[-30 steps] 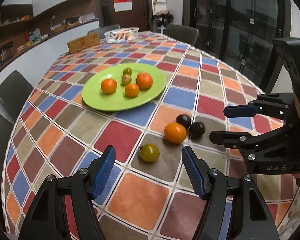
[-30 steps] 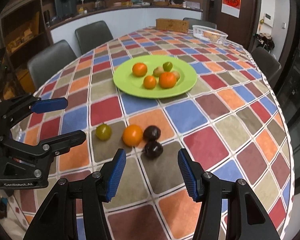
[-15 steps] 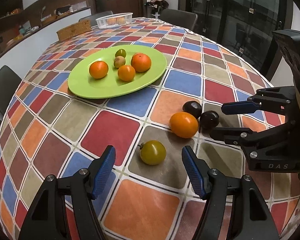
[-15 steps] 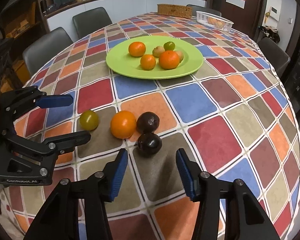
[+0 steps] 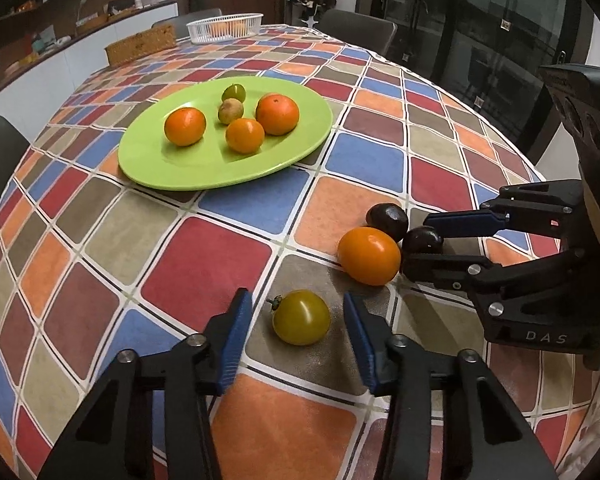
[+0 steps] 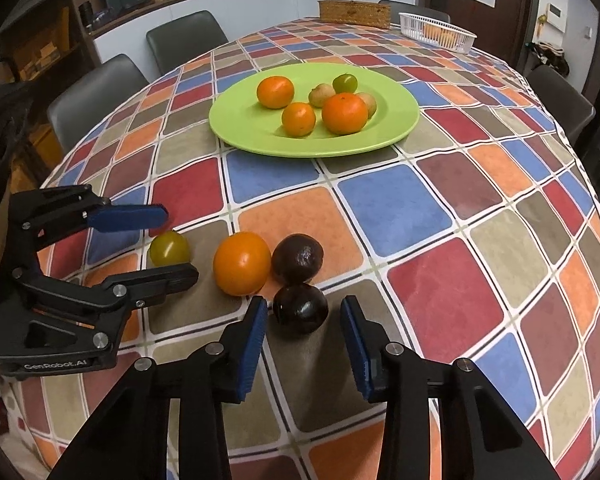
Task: Organize fruits
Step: 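Grasp the green lime with the left tool while the right tool grasps a dark plum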
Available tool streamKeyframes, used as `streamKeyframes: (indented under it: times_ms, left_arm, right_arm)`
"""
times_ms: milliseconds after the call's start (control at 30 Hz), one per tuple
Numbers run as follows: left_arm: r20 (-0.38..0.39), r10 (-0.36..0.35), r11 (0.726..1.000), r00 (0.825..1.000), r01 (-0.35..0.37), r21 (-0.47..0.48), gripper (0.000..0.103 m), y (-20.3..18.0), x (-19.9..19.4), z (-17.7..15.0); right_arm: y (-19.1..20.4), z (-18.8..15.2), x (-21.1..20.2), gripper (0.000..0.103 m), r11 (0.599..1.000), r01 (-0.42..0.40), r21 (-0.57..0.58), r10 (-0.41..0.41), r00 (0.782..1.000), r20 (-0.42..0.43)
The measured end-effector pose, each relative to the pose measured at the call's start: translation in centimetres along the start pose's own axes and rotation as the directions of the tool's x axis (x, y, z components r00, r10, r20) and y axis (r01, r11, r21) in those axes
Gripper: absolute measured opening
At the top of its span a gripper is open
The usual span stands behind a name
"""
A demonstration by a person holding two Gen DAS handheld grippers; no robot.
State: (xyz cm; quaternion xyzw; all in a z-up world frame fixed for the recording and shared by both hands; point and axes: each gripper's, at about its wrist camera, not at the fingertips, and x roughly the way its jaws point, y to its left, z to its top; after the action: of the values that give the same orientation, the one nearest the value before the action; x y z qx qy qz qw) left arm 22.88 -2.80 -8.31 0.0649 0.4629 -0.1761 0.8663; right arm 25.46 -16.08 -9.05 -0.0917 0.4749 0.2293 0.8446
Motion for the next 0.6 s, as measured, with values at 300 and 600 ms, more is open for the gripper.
streamKeyframes:
  times_ms: [300,600]
  left_arm:
    - [0.001,-0.011,1.0,1.0,0.011,-0.028,0.028,0.1,0.0,-0.1]
    - [0.042,-0.012,0.999,0.999,0.014,-0.045,0.028,-0.2,-1.8,-0.3]
  right_arm:
    - [-0.1,0.0,0.0,0.029,1.0,-0.015,0.01,0.015,1.0,0.006]
    - [0.2,-0.3,-1.1,0.029,1.0,-0.02,0.018,0.019,0.999,0.027]
